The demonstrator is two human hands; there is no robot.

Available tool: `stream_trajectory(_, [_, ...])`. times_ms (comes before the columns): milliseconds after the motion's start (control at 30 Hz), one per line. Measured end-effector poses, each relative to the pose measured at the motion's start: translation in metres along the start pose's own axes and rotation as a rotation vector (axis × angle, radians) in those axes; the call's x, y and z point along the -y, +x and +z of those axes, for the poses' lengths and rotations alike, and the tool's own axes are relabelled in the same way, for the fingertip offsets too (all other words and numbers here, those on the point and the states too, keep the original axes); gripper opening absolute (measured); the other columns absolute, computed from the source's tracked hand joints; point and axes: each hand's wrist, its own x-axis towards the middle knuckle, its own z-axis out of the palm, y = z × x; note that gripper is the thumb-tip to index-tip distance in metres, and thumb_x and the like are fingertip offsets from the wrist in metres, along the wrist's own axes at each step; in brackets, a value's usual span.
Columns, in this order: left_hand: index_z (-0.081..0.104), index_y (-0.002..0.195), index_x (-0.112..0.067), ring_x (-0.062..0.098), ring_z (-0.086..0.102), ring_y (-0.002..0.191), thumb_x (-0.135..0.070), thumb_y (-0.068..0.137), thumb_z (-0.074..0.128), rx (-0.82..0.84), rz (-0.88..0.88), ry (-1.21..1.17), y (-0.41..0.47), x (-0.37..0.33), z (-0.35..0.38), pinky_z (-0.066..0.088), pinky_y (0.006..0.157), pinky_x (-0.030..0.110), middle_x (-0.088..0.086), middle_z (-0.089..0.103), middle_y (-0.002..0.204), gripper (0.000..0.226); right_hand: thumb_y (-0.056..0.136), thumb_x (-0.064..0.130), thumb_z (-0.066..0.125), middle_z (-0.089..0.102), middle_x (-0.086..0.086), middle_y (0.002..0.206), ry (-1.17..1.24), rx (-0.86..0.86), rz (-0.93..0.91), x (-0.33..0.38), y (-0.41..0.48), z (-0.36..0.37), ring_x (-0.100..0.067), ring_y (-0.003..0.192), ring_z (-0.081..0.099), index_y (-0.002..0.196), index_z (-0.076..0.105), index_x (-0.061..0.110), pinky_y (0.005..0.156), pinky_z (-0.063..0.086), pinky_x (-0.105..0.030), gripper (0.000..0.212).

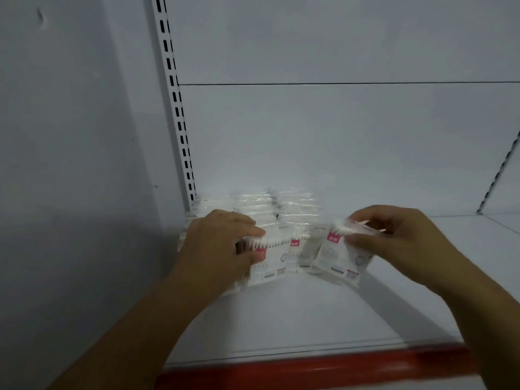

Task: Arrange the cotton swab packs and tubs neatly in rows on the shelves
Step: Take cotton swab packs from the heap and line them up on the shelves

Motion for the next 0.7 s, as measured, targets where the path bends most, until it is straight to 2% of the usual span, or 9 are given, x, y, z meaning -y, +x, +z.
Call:
stream_trajectory(67, [0.075,0.106,-0.031,0.015,0.050,0.120,-0.040,0.070,0.082,0.006,0.018,0.075,0.001,0.005,0.005,0.035,0.105,0.046,-0.012,0.059,0.128,0.037,0.081,0.024,0.072,0.064,0.017,0.093,-0.237,0.038,-0.122,0.002,0.009,0.003,0.000,0.087,0.060,0.087,0.069,0.034,0.074,0.047,-0.016,0.012])
stream_trajectory(133, [0.075,0.104,-0.031,0.018,0.050,0.122,-0.040,0.069,0.083,-0.011,0.052,0.135,0.002,0.010,0.008,0.035,0.105,0.044,-0.009,0.058,0.131,0.037,0.080,0.029,0.073,0.061,0.023,0.091,-0.350,0.076,-0.258,0.005,0.018,0.009,0.009,0.088,0.055,0.095,0.071,0.036,0.073,0.039,-0.005,0.016])
stream_trajectory(200, [0.072,0.110,-0.034,0.014,0.047,0.124,-0.043,0.073,0.079,0.000,0.074,0.175,0.002,0.010,0.009,0.029,0.105,0.038,-0.011,0.056,0.134,0.039,0.079,0.032,0.075,0.060,0.027,0.090,-0.420,0.133,-0.352,-0.001,0.026,0.019,0.011,0.085,0.053,0.102,0.073,0.035,0.073,0.034,-0.003,0.023])
stream_trajectory(267, [0.064,0.121,-0.039,0.008,0.038,0.130,-0.048,0.079,0.072,0.054,0.091,0.234,0.003,0.011,0.009,0.023,0.108,0.032,-0.017,0.047,0.140,0.044,0.081,0.033,0.074,0.058,0.025,0.092,-0.456,0.192,-0.428,-0.013,0.030,0.031,0.009,0.087,0.049,0.105,0.073,0.035,0.076,0.037,-0.012,0.024])
stream_trajectory(333, [0.050,0.134,-0.042,0.007,0.026,0.138,-0.054,0.078,0.069,0.112,0.088,0.290,0.004,0.014,0.008,0.015,0.113,0.031,-0.018,0.034,0.150,0.060,0.083,0.036,0.071,0.057,0.021,0.098,-0.448,0.172,-0.487,-0.026,0.030,0.037,0.007,0.092,0.046,0.108,0.071,0.037,0.078,0.037,-0.016,0.025])
stream_trajectory(400, [0.024,0.147,-0.044,0.011,0.004,0.147,-0.059,0.074,0.070,0.198,0.061,0.358,0.000,0.017,0.006,0.002,0.119,0.040,-0.015,0.012,0.159,0.087,0.082,0.049,0.063,0.053,0.018,0.116,-0.459,0.090,-0.533,-0.032,0.028,0.037,0.005,0.109,0.043,0.115,0.067,0.036,0.088,0.035,-0.015,0.035])
stream_trajectory(500, [-0.011,0.149,-0.043,0.020,-0.020,0.147,-0.061,0.078,0.064,0.276,0.016,0.571,-0.006,0.026,0.004,-0.004,0.115,0.058,-0.009,-0.018,0.160,0.105,0.078,0.068,0.050,0.041,0.003,0.147,-0.622,0.059,-0.605,-0.034,0.023,0.046,-0.013,0.135,0.034,0.135,0.050,0.028,0.105,0.033,-0.033,0.069])
stream_trajectory(600, [-0.020,0.148,-0.040,0.023,-0.020,0.147,-0.051,0.083,0.065,0.309,-0.061,0.525,-0.007,0.034,0.004,0.005,0.117,0.053,-0.006,-0.020,0.160,0.107,0.076,0.071,0.041,0.040,-0.008,0.150,-0.859,0.112,-0.635,-0.038,0.026,0.062,-0.025,0.139,0.035,0.143,0.035,0.022,0.105,0.037,-0.047,0.082])
stream_trajectory(700, [-0.019,0.149,-0.036,0.023,-0.015,0.148,-0.043,0.085,0.066,0.280,-0.038,0.482,-0.004,0.037,0.007,0.002,0.119,0.042,-0.005,-0.014,0.161,0.107,0.077,0.069,0.039,0.045,-0.008,0.147,-0.859,0.137,-0.592,-0.040,0.032,0.064,-0.027,0.135,0.041,0.144,0.032,0.024,0.103,0.039,-0.049,0.082])
